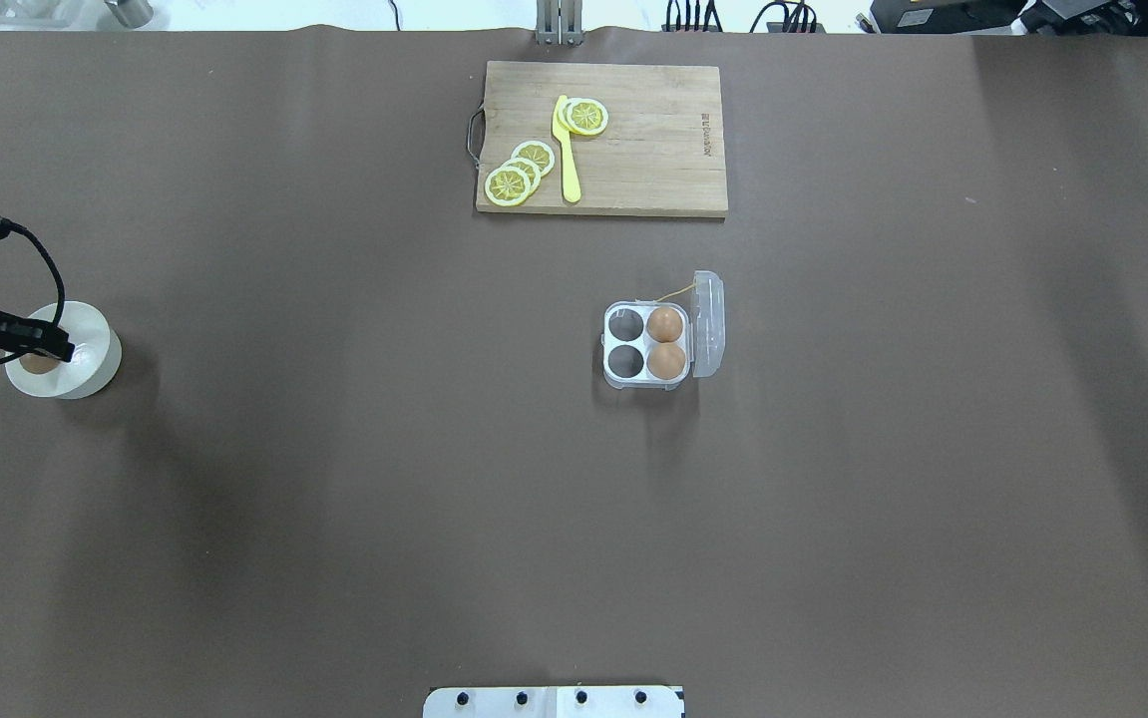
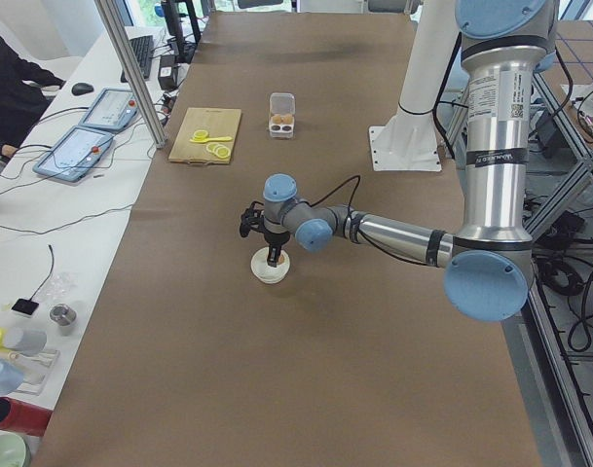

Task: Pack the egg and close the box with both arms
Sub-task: 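Lift the egg with the left gripper and carry it to the egg box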

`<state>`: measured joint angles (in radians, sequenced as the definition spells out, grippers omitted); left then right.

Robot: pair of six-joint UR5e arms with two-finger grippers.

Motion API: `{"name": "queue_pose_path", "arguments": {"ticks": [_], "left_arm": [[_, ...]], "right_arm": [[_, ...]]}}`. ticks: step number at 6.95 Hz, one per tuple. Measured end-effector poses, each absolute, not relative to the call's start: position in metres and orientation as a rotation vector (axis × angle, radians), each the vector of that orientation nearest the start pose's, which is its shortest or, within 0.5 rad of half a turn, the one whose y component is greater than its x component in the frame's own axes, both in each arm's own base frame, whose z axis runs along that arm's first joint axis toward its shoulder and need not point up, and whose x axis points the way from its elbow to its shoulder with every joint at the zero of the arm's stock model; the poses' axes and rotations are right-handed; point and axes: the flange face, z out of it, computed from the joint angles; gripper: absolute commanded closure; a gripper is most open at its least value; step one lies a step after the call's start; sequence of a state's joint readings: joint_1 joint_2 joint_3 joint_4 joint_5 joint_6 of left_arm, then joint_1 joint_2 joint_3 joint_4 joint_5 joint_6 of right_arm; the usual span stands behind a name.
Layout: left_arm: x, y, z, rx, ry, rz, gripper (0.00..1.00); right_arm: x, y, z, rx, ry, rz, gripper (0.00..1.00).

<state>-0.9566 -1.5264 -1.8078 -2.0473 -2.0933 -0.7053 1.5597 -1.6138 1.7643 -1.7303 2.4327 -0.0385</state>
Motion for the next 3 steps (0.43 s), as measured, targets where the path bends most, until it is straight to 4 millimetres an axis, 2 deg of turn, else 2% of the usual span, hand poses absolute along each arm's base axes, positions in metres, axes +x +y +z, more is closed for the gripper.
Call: {"name": "queue_pose_path", "arguments": {"ticks": [1, 2, 3], "left_arm": [[0.224, -0.467, 0.489, 0.259, 0.822, 0.082, 1.0], [0.235, -0.486, 0.448, 0.323, 0.853, 0.047, 1.0], [0.247, -0.506, 0.398, 0.382, 0.902, -0.015, 1.0]], "right_arm": [[0.052, -0.469, 0.593, 0.005, -0.862, -0.043, 0.0], [0.052, -0.47, 0.59, 0.01, -0.862, -0.046, 0.0], [0.052, -0.472, 0.588, 0.016, -0.861, -0.049, 0.0]]}}
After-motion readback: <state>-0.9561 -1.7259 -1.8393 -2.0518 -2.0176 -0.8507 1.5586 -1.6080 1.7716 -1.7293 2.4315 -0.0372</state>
